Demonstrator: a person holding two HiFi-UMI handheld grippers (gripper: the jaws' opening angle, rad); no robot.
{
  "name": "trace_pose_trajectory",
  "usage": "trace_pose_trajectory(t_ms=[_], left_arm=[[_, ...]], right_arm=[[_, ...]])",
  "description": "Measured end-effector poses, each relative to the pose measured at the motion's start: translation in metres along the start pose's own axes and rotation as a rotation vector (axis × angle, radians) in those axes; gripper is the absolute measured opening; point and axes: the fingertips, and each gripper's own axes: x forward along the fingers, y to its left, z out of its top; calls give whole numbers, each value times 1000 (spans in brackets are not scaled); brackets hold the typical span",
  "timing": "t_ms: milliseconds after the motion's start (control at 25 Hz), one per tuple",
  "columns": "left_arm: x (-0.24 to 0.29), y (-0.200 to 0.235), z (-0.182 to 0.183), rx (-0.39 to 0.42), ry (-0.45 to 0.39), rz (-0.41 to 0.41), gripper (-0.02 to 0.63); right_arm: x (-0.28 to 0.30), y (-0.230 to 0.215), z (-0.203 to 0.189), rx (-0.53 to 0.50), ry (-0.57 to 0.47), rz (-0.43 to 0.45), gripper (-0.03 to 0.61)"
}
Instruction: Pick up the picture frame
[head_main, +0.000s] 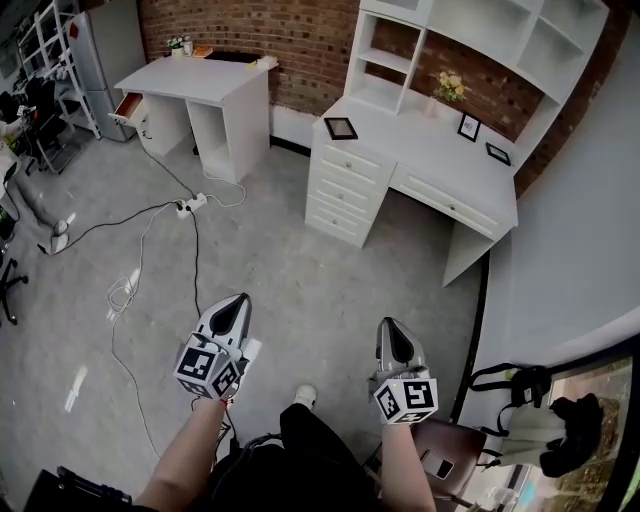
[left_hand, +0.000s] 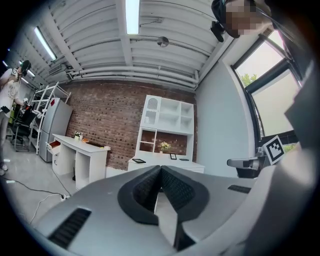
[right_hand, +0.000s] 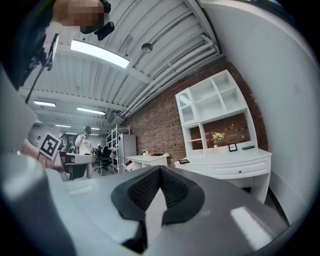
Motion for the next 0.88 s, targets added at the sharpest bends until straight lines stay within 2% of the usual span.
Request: trace_pose_trajectory(t_ms=[240,560,880], left_arm=[[48,9,6,10,10,-2,6],[109,13,20,19,-16,-6,8],[142,15,20,14,-25,-3,8]], right_arm=[[41,-25,7,15,-17,15,2],[83,-62,15,14,-27,33,3],[108,-83,15,18,-14,45,3]])
